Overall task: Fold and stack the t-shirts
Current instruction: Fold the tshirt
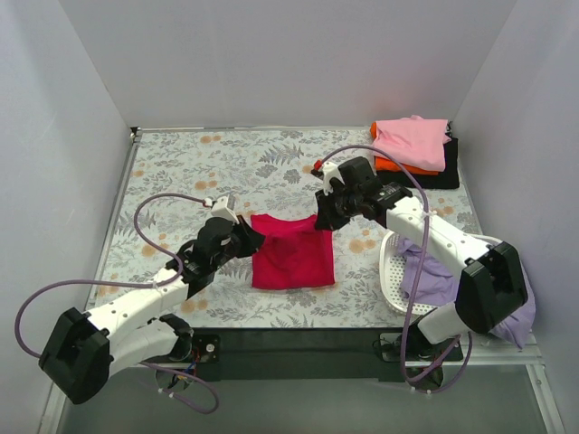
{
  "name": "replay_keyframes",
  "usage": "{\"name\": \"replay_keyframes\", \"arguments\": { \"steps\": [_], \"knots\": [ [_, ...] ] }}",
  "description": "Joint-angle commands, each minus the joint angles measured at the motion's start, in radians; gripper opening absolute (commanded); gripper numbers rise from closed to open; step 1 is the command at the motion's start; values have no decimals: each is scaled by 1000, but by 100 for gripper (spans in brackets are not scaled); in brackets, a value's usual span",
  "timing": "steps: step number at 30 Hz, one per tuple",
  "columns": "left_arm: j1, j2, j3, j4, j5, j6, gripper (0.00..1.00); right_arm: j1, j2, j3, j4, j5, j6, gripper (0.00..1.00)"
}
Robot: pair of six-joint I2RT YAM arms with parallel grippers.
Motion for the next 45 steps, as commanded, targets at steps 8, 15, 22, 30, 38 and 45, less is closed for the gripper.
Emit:
{"name": "replay_keyframes", "arguments": {
  "steps": [8,15,22,30,38,45],
  "knots": [
    [114,177,78,164,184,78,0,-49,136,84,73,-20,-34,1],
    [168,301,114,187,194,96,0,-72,219,131,74,-14,-43,1],
    [206,402,157,193,203,110,0,-94,291,169,74,-11,-49,1],
    [231,517,234,170,182,116,0,-118,384,247,73,-2,-44,1],
    [254,490,435,20,-73,147,38,-166,328,344,70,101,-8,41],
    [237,409,473,-2,-79,182,47,-179,102,208,87,234,21,69]
  ]
}}
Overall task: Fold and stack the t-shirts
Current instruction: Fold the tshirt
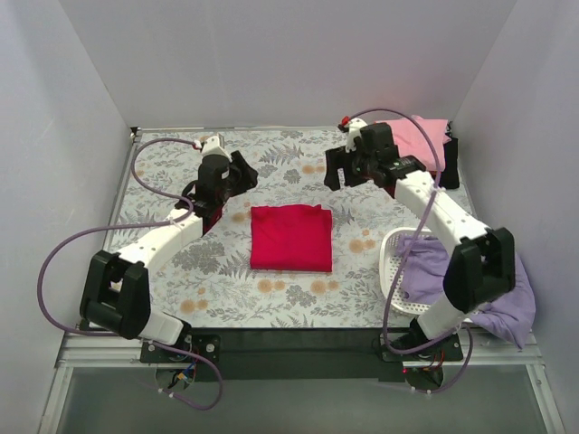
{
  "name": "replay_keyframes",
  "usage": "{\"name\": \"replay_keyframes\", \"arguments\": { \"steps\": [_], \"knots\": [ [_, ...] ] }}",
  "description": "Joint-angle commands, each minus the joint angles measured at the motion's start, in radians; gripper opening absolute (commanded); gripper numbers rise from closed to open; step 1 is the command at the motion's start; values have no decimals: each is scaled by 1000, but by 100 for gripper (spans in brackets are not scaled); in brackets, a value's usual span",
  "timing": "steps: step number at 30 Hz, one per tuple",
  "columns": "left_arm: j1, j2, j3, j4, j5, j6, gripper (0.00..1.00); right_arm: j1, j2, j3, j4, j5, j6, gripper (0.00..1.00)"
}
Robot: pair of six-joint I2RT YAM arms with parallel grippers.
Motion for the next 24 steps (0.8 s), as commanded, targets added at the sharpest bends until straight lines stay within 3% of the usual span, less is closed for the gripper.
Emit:
{"name": "replay_keyframes", "arguments": {
  "steps": [1,4,11,15,24],
  "knots": [
    [-21,-47,-13,-34,-3,25,47,4,-137,-105,50,40,32,74],
    [-63,-25,-68,-16,94,7,47,-3,-207,-201,123,-34,77,85],
    [-135,-7,-159,42,172,-2,47,-78,-325,-442,279,-248,167,91],
    [-135,7,-200,36,164,-8,47,-122,-322,-532,337,-360,187,92],
    [-158,67,-294,33,46,-19,47,-147,-213,-623,430,-431,207,92]
  ]
}}
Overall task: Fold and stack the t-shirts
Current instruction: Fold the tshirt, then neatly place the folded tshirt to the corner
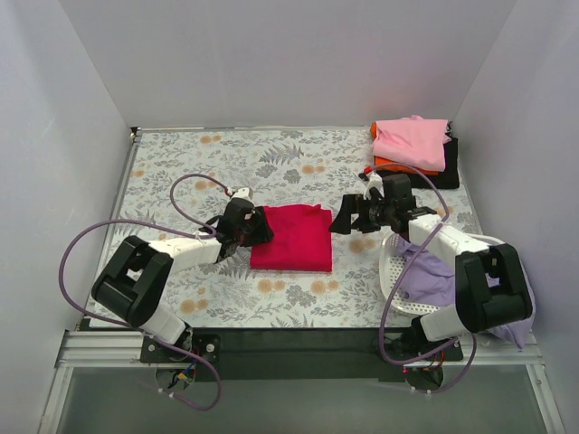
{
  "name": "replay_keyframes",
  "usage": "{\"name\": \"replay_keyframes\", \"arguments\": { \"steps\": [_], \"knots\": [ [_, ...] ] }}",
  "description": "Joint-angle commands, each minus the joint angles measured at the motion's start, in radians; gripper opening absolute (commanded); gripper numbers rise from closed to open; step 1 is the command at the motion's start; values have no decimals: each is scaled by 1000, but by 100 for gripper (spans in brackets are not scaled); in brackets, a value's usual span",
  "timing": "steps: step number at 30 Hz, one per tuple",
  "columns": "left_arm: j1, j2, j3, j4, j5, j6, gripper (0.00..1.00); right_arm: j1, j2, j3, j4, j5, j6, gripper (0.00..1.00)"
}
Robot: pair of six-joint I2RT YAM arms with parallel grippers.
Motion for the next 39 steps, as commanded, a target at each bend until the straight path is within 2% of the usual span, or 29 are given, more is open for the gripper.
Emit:
{"name": "replay_keyframes", "arguments": {
  "steps": [1,8,19,35,38,39],
  "knots": [
    [-9,4,-27,3,-58,-1,47,-9,37,-19,98,-79,20,92],
    [-13,47,-64,32,-44,-18,47,-9,95,-74,212,-152,83,92],
    [-35,116,-85,75,-10,-45,46,52,203,-68,230,-93,97,91],
    [-49,75,-162,110,19,-84,45,258,288,-82,416,-14,261,89],
    [-50,76,-165,118,28,-90,45,284,313,-57,431,12,270,87],
    [-52,78,-167,120,31,-94,45,289,325,-44,436,19,271,84]
  ]
}}
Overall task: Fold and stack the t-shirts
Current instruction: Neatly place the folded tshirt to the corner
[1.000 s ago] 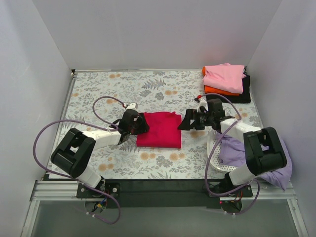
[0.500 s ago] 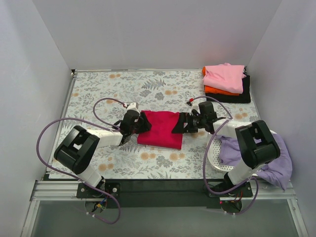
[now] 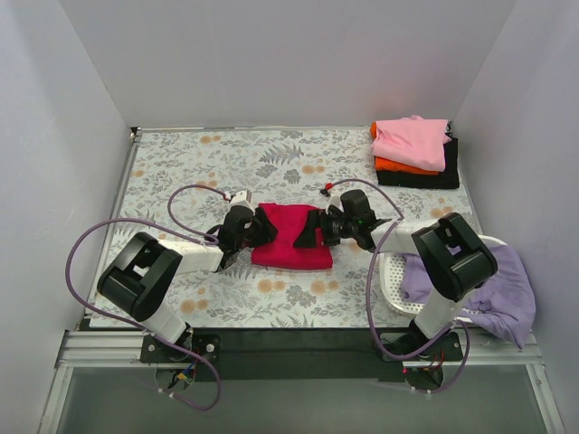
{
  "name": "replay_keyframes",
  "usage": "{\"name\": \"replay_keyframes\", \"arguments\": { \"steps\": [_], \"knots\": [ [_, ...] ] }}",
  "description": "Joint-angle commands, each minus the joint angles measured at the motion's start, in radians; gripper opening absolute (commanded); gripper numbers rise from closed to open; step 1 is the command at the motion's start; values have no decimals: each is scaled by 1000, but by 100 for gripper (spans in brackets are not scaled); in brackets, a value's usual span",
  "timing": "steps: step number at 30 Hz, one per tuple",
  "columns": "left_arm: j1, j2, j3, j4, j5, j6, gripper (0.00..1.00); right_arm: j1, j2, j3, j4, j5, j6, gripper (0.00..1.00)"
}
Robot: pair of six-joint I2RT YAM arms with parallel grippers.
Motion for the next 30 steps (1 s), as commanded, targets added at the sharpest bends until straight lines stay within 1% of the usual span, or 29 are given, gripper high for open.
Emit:
{"name": "replay_keyframes", "arguments": {
  "steps": [1,2,3,5,6,8,9,11,13,14,16,17,19,20,22,26,30],
  "knots": [
    [-24,23,-55,-158,57,-15,45,33,55,25,-1,50,28,81],
    [-26,23,-55,-155,59,-15,45,36,61,31,-1,53,28,77],
    [-26,23,-55,-155,59,-18,45,38,73,36,-2,61,26,66],
    [-27,21,-58,-155,60,-20,45,38,84,51,-4,69,23,51],
    [-27,18,-60,-155,59,-20,45,38,93,54,-4,79,16,37],
    [-27,12,-60,-155,59,-17,45,38,101,63,-7,92,8,23],
    [-27,1,-58,-157,56,-13,45,38,105,65,-8,107,0,13],
    [-27,-14,-52,-175,47,-6,45,36,107,79,-26,130,-18,2],
    [-29,-46,-31,-195,25,3,45,33,101,103,-60,165,-69,1],
    [-27,-58,-21,-224,16,14,45,27,101,140,-121,184,-95,1],
    [-27,-92,6,-261,-27,26,45,18,89,178,-183,251,-139,1],
    [-27,-132,14,-297,-45,34,45,3,84,200,-204,268,-188,1],
    [-24,-170,28,-328,-84,52,45,-19,72,266,-269,312,-236,1],
    [-23,-210,28,-351,-88,59,45,-42,72,290,-287,323,-282,1],
    [-14,-241,31,-364,-91,69,45,-71,82,370,-344,345,-319,1],
    [-6,-302,19,-410,-90,71,45,-141,134,526,-436,357,-398,1],
    [8,-325,-6,-419,-95,68,45,-181,225,704,-520,401,-529,1]
  ]
}}
